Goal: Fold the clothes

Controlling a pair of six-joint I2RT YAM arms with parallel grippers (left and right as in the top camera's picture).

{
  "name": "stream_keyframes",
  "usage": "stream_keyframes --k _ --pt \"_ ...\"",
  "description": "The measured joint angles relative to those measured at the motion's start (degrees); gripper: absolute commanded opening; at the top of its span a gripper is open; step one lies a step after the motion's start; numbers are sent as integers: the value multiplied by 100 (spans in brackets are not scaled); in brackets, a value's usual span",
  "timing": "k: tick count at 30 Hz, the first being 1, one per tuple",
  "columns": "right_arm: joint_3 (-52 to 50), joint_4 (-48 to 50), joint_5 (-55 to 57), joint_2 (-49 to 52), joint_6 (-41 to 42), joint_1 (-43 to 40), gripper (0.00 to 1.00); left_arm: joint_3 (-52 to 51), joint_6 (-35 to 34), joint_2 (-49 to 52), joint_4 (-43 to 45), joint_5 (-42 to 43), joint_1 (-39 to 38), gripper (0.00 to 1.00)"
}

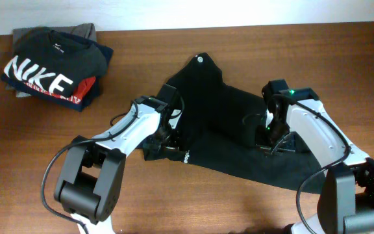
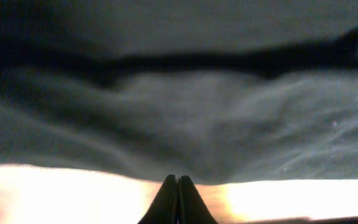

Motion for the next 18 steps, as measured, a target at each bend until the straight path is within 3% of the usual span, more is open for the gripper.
stream_keyframes --k 6,7,9,11,12,18 --pt "-723 710 136 0 372 -579 4 4 0 44 122 2 0 99" --pt "-839 787 136 0 411 -684 4 4 0 44 160 4 0 75" --pt "-1147 1021 129 0 496 -951 4 4 -2 44 262 0 0 50" --pt "-1403 1180 103 4 529 -1147 4 4 13 63 400 0 0 10" --pt "-1534 1261 79 4 551 -1246 4 4 22 76 435 -7 2 1" --pt "-1875 1602 -68 -114 625 -1495 4 4 37 103 632 -4 0 1"
